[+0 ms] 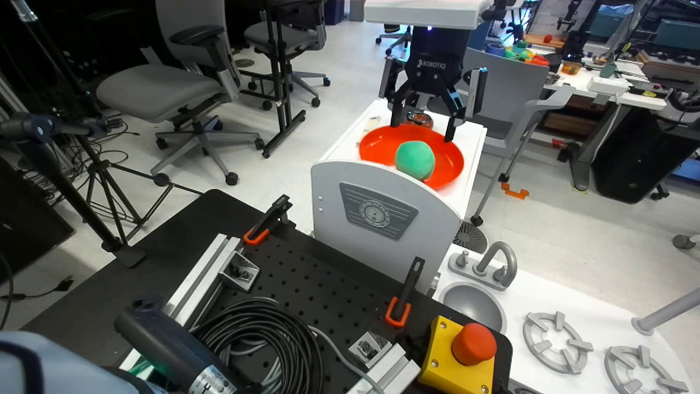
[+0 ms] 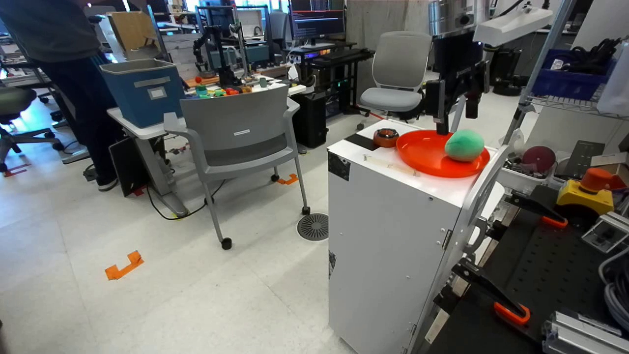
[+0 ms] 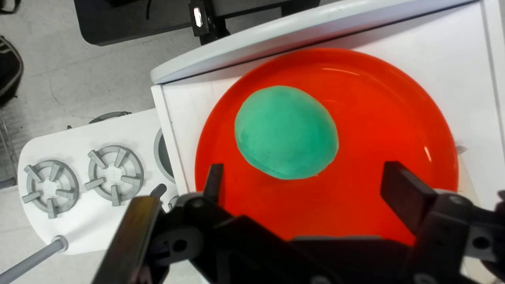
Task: Pick up the green plush toy from the orange plate and put it on the counter
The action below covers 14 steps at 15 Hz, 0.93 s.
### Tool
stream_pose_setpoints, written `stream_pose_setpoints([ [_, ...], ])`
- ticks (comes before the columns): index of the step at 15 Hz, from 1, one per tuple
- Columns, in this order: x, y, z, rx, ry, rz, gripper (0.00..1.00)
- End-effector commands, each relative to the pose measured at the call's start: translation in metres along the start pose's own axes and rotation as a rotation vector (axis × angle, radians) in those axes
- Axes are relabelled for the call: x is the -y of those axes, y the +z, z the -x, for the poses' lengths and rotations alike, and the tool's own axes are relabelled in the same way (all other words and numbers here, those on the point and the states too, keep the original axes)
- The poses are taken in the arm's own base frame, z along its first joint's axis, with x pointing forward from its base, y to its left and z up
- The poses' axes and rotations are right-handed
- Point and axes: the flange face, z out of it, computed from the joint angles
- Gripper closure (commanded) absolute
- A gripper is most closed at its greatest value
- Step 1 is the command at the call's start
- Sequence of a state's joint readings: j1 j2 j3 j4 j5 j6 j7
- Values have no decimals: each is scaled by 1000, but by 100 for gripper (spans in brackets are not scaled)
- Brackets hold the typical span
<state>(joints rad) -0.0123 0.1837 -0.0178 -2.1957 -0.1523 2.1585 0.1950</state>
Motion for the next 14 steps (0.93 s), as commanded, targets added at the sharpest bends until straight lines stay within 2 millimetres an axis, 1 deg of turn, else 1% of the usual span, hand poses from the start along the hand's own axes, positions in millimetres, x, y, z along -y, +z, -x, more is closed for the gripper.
stream_pose_setpoints([
  [1,2,-1,-7,-1,-29,1,0],
  [4,5,3,-4,18,-55,10,0],
  [8,16,12,-6,27,-63,-5,0],
  [14,23,4,-15,-40,50,-139,0],
])
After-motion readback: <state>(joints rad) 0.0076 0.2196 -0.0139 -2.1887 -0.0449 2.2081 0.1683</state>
